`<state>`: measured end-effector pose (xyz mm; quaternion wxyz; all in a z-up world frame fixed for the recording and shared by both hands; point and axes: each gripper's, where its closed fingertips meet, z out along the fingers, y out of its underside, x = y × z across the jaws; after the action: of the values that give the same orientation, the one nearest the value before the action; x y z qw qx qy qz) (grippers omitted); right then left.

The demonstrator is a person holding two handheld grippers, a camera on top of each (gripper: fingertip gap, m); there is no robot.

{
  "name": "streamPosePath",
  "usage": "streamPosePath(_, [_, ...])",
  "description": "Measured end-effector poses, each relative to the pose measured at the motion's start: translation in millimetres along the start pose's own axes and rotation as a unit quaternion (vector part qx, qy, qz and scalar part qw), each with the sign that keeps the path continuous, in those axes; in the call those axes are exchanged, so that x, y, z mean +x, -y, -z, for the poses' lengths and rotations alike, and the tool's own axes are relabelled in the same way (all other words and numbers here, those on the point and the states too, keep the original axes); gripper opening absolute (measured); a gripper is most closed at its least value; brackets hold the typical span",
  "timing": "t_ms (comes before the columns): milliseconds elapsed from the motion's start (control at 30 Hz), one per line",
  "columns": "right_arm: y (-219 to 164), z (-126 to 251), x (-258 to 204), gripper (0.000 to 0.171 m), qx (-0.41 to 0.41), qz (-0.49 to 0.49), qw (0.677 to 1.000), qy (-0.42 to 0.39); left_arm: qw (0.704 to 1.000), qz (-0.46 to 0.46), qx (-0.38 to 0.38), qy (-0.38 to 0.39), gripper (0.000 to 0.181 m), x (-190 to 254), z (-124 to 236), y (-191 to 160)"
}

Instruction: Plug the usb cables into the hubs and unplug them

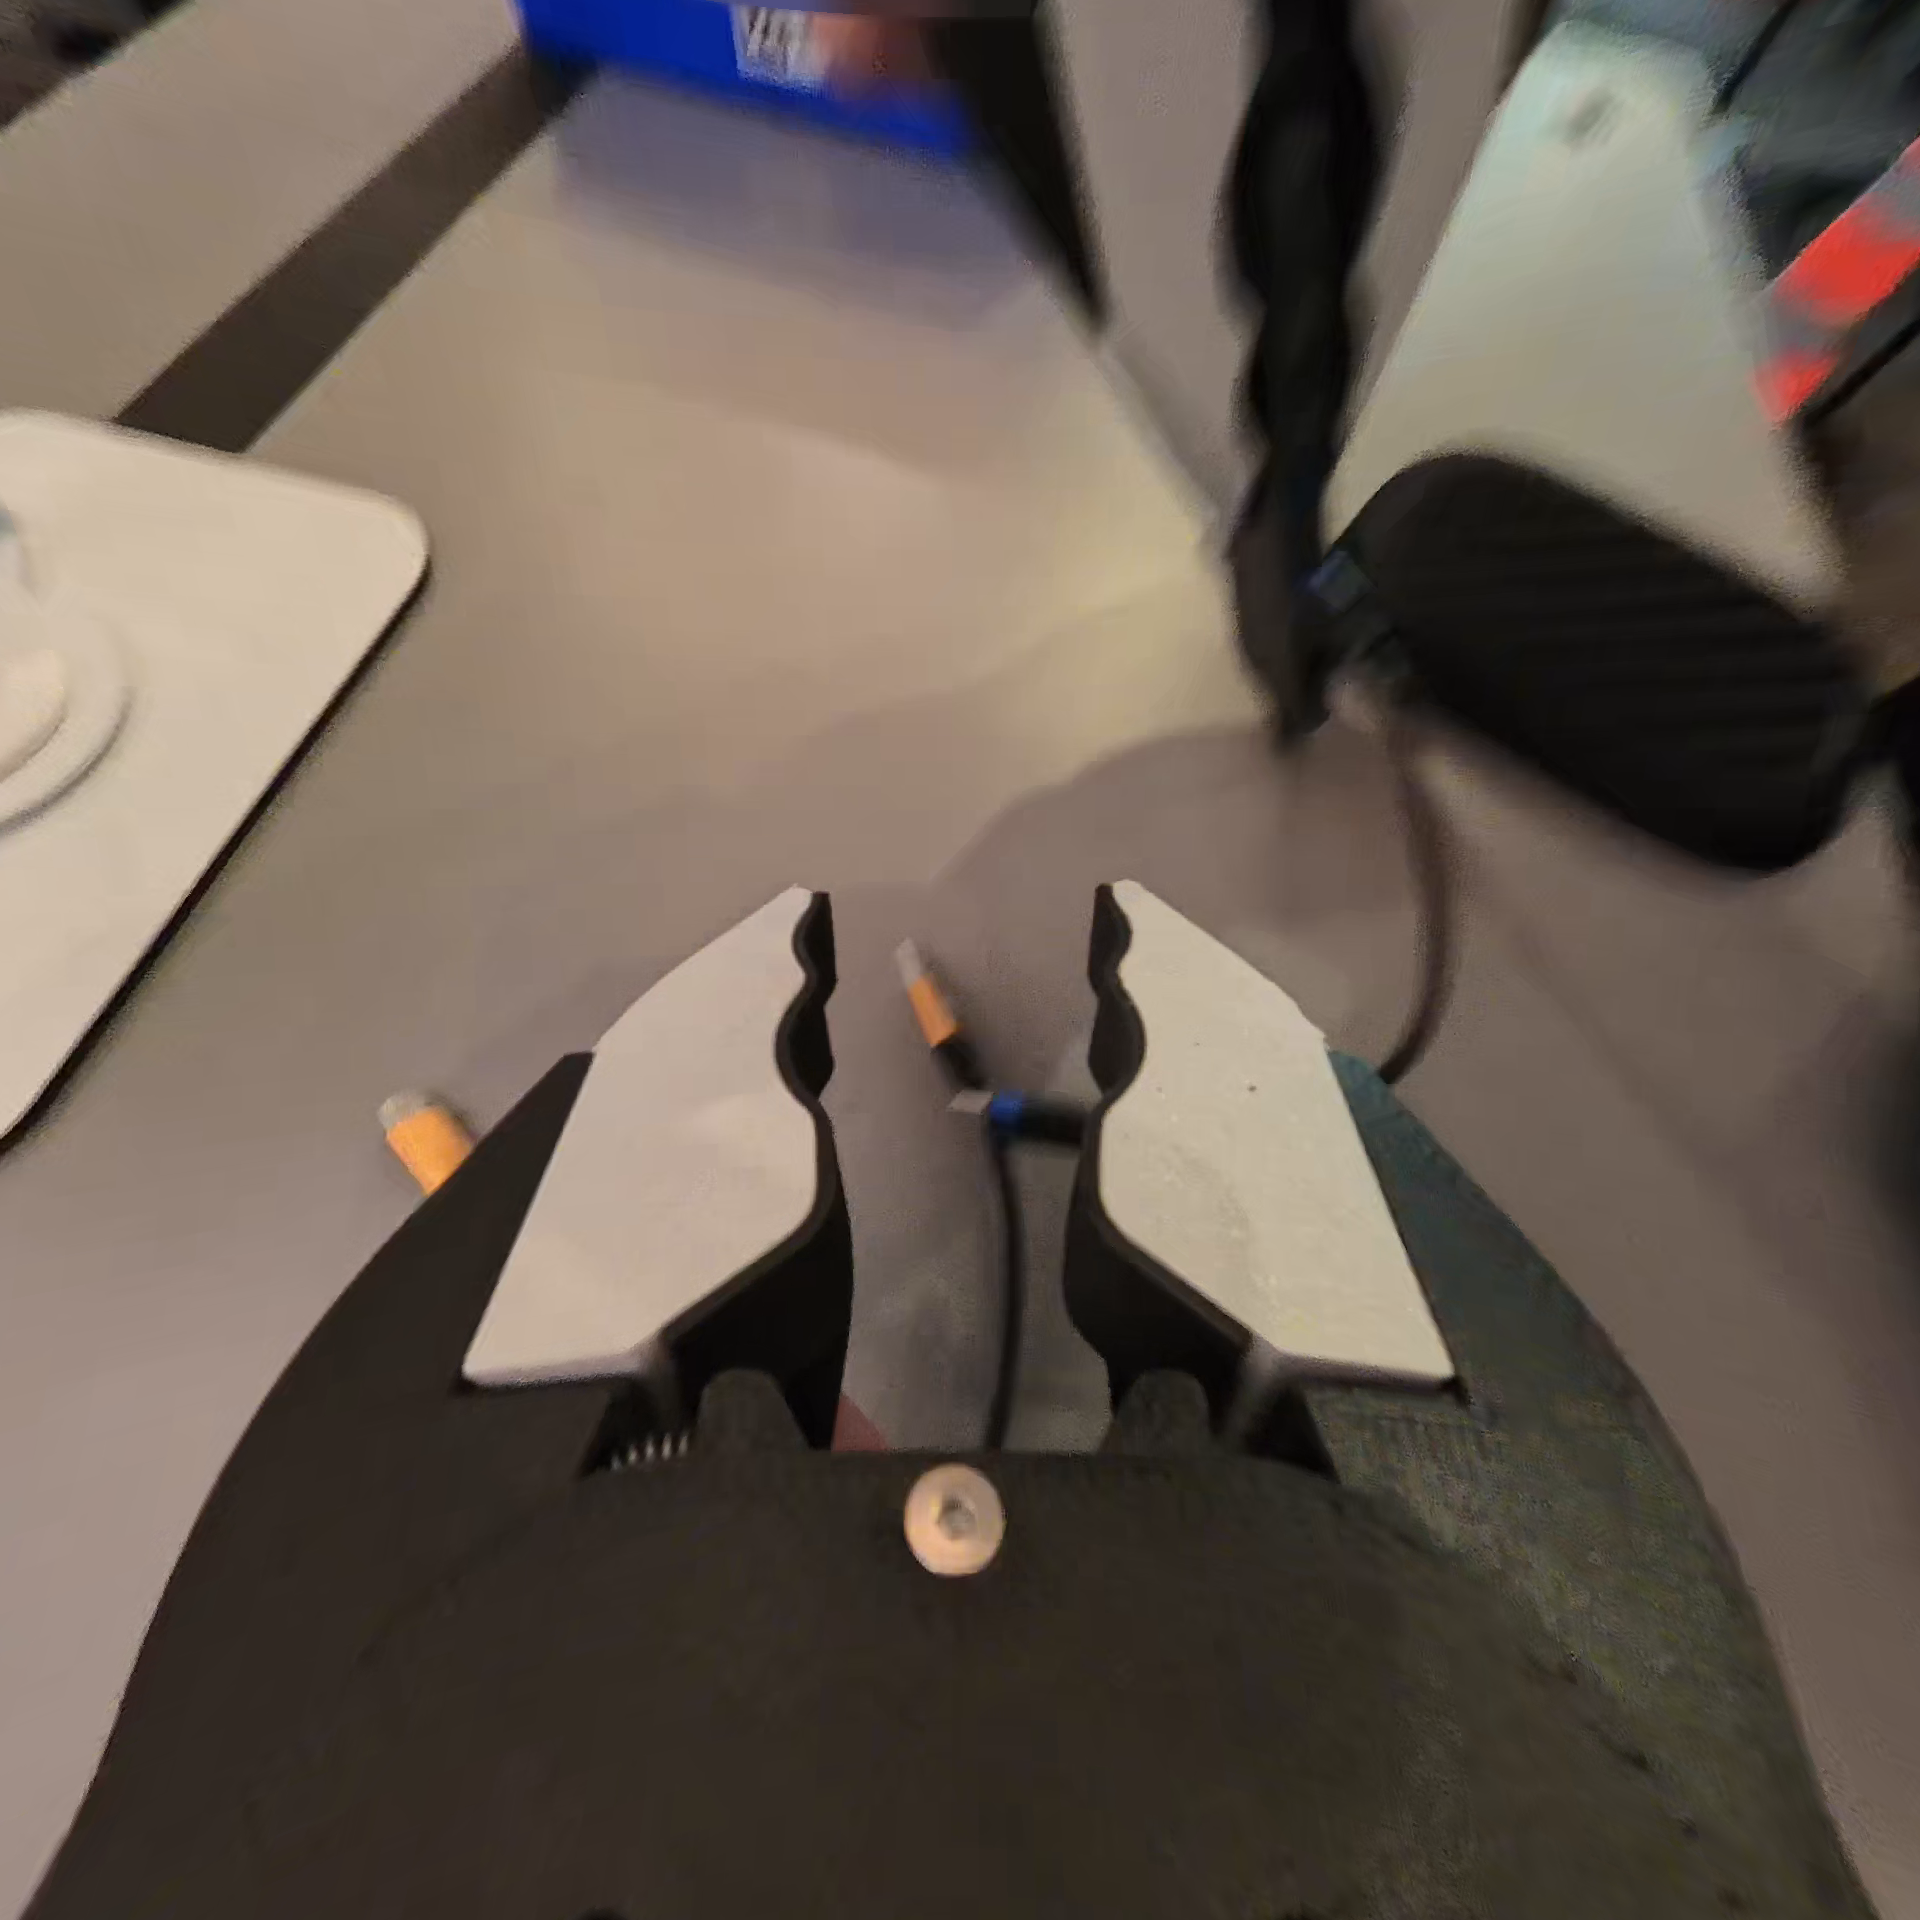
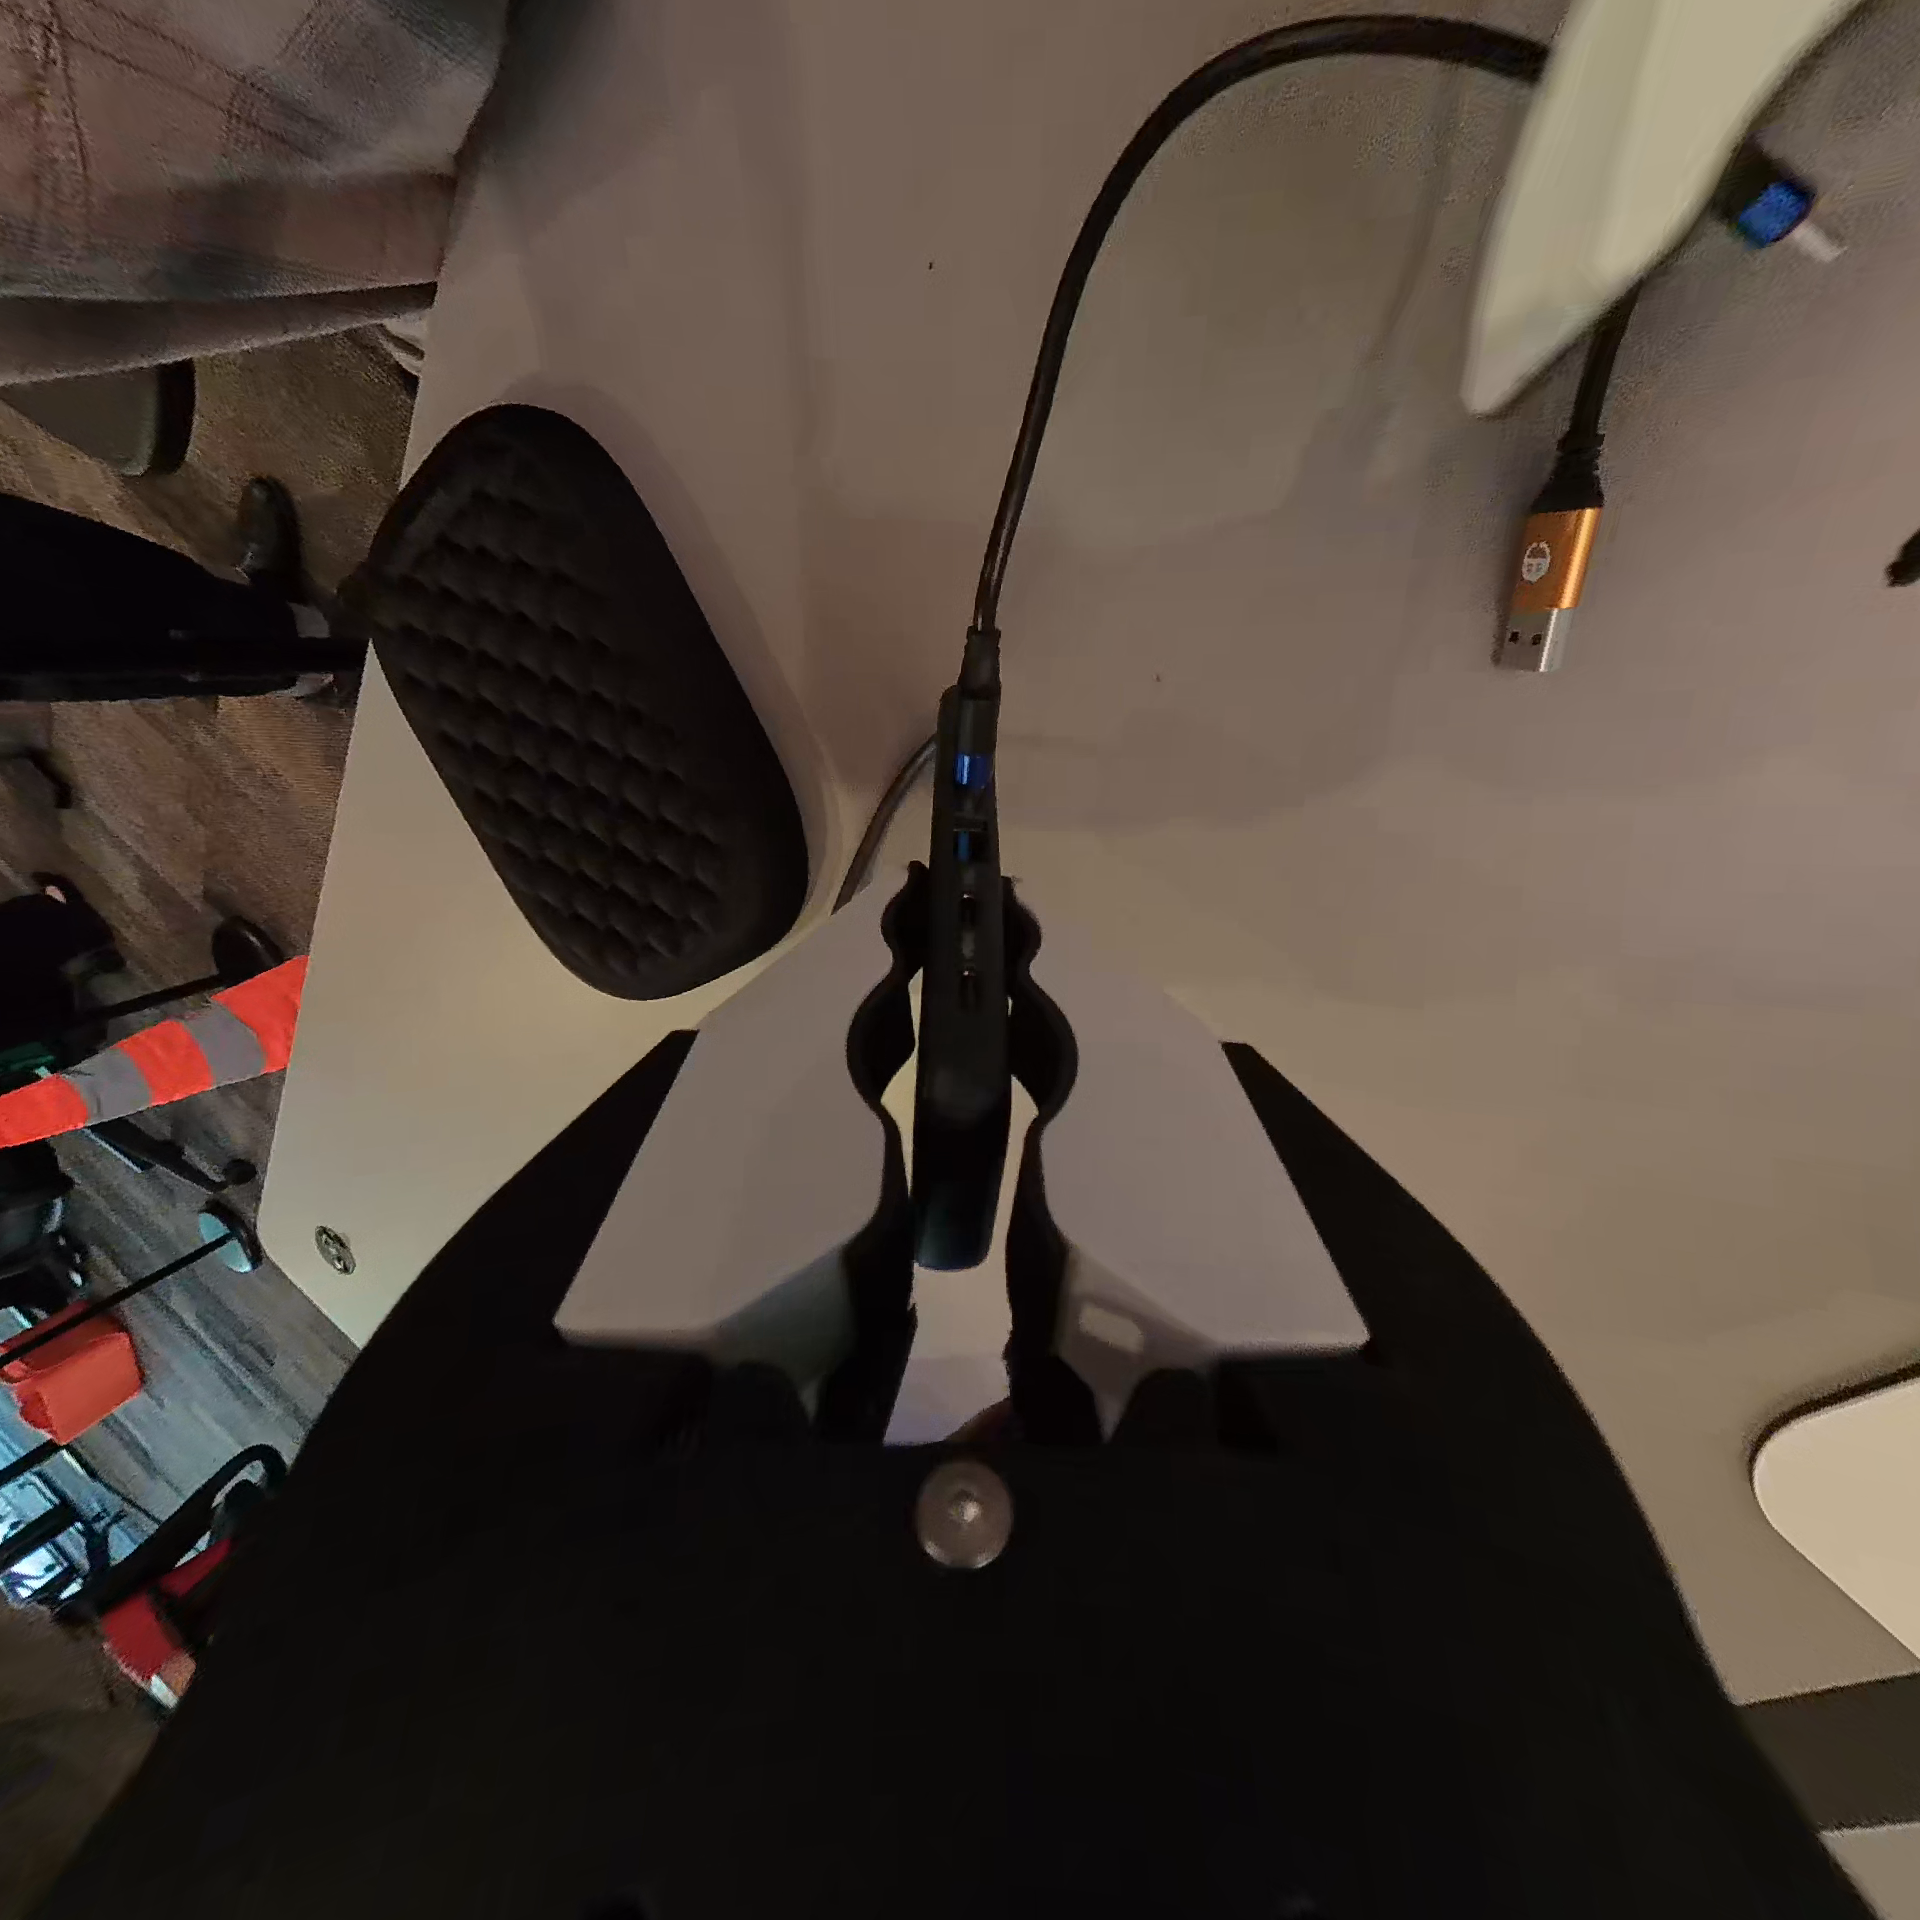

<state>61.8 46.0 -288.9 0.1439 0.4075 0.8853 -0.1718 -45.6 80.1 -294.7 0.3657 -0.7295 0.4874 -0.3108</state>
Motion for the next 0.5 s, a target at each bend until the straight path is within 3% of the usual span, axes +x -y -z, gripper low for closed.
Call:
streamPosePath(33, [0.2, -0.4, 1.3, 0.009, 0.002, -0.002, 1.0, 0.0, 1.0, 0.008, 0.021, -0.016, 0.048, 7.0, 2.4, 15.1])
streamPosePath(133, [3.6, 0.5, 4.2, 0.009, 0.013, -0.008, 1.0, 0.006, 0.998, 0.001, 0.042, -0.041, 0.061, 33.5, -9.9, 46.8])
streamPosePath(233, [5.4, 7.8, 7.2, 0.009, 0.036, -0.023, 0.999, 0.012, 0.999, -0.001, -0.015, -0.044, 0.068, 50.0, -41.1, 37.9])
streamPosePath(367, [12.0, 24.0, 11.2, 0.009, 0.088, -0.038, 0.995, 0.013, 0.998, 0.028, -0.043, -0.026, 0.063, 50.0, -68.5, 24.0])
streamPosePath(433, [12.9, 28.9, 13.9, 0.01, 0.106, -0.045, 0.993, 0.013, 0.997, 0.06, -0.005, -0.047, 0.034, 55.2, -71.5, 34.7])
streamPosePath(500, [11.0, 30.0, 16.8, 0.01, 0.099, -0.048, 0.994, 0.006, 0.996, 0.067, 0.003, -0.052, 0.016, 56.4, -72.9, 37.7])
